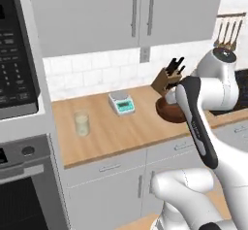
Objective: Grab a lemon wedge from the fridge and one ice cube from the ice bowl, and put them in the glass of lemonade.
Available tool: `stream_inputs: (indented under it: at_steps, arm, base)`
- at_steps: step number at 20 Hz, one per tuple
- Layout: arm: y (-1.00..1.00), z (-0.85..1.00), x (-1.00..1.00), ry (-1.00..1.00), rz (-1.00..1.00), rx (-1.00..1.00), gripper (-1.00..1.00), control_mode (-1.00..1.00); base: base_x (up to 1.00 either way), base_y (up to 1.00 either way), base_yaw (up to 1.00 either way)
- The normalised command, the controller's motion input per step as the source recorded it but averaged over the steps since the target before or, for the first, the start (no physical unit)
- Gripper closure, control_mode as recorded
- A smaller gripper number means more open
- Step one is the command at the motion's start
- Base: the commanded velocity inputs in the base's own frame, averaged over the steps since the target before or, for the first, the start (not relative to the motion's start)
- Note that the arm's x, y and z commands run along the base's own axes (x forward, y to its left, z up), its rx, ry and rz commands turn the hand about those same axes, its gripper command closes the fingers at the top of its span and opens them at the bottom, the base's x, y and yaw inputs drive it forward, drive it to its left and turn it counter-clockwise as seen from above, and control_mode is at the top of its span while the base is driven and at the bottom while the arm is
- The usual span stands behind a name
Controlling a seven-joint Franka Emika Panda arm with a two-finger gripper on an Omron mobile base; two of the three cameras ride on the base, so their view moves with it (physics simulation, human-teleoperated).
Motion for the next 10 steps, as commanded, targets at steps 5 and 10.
stream_inputs:
  at_steps: [5, 10]
  arm:
    - [0.0, 0.0, 0.0, 0.0, 0.0, 0.0, 1.0, 1.0]
    - [0.0, 0.0, 0.0, 0.0, 0.0, 0.0, 1.0, 1.0]
  base:
    - [1.0, 0.0, 0.63]
    - [0.96, -0.13, 0.61]
